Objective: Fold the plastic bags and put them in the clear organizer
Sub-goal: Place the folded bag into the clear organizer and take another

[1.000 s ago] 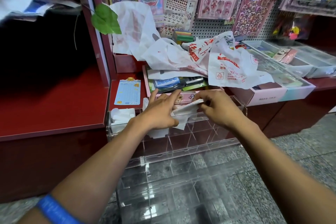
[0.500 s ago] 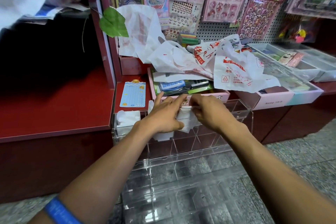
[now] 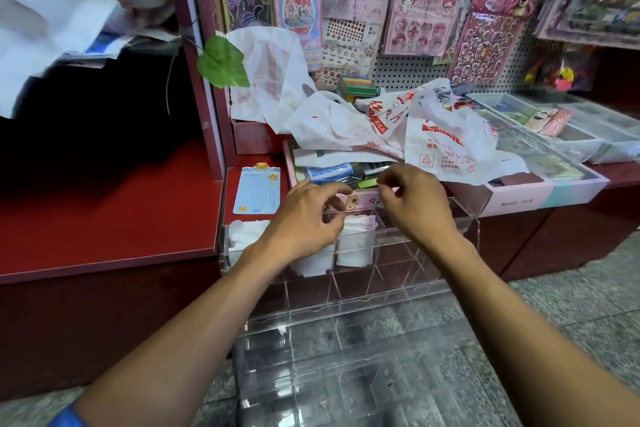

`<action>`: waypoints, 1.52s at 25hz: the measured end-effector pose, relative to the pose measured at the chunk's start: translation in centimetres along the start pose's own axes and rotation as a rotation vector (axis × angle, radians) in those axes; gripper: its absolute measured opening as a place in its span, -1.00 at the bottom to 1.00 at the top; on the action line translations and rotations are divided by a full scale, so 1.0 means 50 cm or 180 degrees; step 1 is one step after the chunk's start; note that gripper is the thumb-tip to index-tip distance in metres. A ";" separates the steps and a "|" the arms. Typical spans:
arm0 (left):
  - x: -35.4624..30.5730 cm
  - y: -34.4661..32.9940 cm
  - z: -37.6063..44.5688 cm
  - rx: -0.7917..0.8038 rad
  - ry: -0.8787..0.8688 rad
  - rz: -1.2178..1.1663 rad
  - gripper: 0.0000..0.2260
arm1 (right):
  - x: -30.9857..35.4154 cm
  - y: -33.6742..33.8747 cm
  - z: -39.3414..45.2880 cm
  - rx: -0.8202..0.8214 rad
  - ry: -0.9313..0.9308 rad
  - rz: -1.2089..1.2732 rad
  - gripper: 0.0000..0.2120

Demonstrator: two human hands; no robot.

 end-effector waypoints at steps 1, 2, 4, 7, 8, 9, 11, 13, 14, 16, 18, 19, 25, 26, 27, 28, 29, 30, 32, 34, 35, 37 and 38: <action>0.002 0.016 -0.007 -0.0213 0.0091 -0.0157 -0.67 | 0.012 0.004 0.011 -0.0227 -0.0061 0.0119 -0.87; 0.005 0.032 -0.015 -0.0416 0.0198 -0.0305 -0.70 | 0.024 0.004 0.025 -0.0366 -0.0115 0.0092 -0.82; 0.017 0.061 -0.033 -0.0748 0.0366 -0.0437 -0.73 | 0.040 -0.002 0.053 -0.0451 -0.0321 -0.0361 -0.73; 0.036 0.094 -0.055 -0.0827 0.0386 -0.0365 -0.76 | 0.020 0.013 0.078 0.0006 -0.0946 -0.0962 -0.70; 0.044 0.102 -0.060 -0.0806 0.0402 -0.0326 -0.77 | 0.004 0.016 0.076 0.0285 -0.1080 -0.1146 -0.69; 0.051 0.106 -0.062 -0.0776 0.0443 -0.0299 -0.77 | -0.010 0.018 0.069 0.0553 -0.1137 -0.1454 -0.67; 0.058 0.106 -0.066 -0.0715 0.0509 -0.0276 -0.78 | -0.035 0.016 0.047 0.0952 -0.1193 -0.1994 -0.57; 0.058 0.100 -0.070 -0.0677 0.0525 -0.0321 -0.78 | -0.045 0.021 0.026 0.0973 -0.1237 -0.1978 -0.45; 0.055 0.098 -0.070 -0.0678 0.0529 -0.0344 -0.78 | -0.043 0.028 0.019 0.0804 -0.1222 -0.1756 -0.39; 0.048 0.094 -0.064 -0.0687 0.0507 -0.0374 -0.77 | -0.020 0.049 0.010 0.0144 -0.1019 -0.1161 -0.32; 0.040 0.090 -0.057 -0.0717 0.0506 -0.0438 -0.78 | 0.026 0.057 -0.006 -0.0460 -0.0604 -0.0507 -0.32; 0.034 0.089 -0.055 -0.0748 0.0503 -0.0525 -0.79 | 0.058 0.051 -0.019 -0.0589 -0.0345 -0.0247 -0.34; -0.014 0.111 -0.056 -0.0939 0.0997 -0.2507 -0.79 | 0.215 -0.021 -0.118 -0.0128 0.1157 0.0139 -0.51; -0.010 0.117 -0.058 -0.0727 0.1169 -0.3172 -0.66 | 0.230 -0.025 -0.127 -0.0019 0.1316 0.0307 -0.55; -0.002 0.124 -0.063 -0.0486 0.1264 -0.3733 -0.53 | 0.242 -0.032 -0.134 0.0128 0.1439 0.0506 -0.60; 0.007 0.128 -0.069 -0.0291 0.1326 -0.4086 -0.45 | 0.255 -0.038 -0.141 0.0313 0.1537 0.0689 -0.64; 0.014 0.130 -0.078 -0.0207 0.1403 -0.4261 -0.46 | 0.265 -0.046 -0.146 0.0512 0.1612 0.0835 -0.68; 0.027 0.134 -0.087 -0.0334 0.1581 -0.4246 -0.54 | 0.273 -0.056 -0.149 0.0707 0.1652 0.0939 -0.71; 0.049 0.152 -0.107 -0.0791 0.1996 -0.3744 -0.75 | 0.287 -0.071 -0.152 0.1072 0.1575 0.1115 -0.74; 0.079 0.181 -0.137 -0.1063 0.2177 -0.3380 -0.75 | 0.302 -0.082 -0.149 0.1398 0.1348 0.1290 -0.73; 0.095 0.199 -0.153 -0.1177 0.2230 -0.3327 -0.74 | 0.311 -0.088 -0.147 0.1487 0.1272 0.1363 -0.71; 0.133 0.239 -0.192 -0.1442 0.2336 -0.3174 -0.76 | 0.338 -0.105 -0.142 0.1498 0.1302 0.1479 -0.66; 0.152 0.258 -0.213 -0.1553 0.2404 -0.3066 -0.78 | 0.351 -0.118 -0.138 0.1464 0.1367 0.1467 -0.65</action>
Point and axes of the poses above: each hand's wrist, its own z-axis towards the middle knuckle, its own y-axis out of the back of the hand, x = y × z, the point moved 2 cm from there along z, towards the middle knuckle, and after that the axes turned 8 degrees about x, right-handed, at the moved point
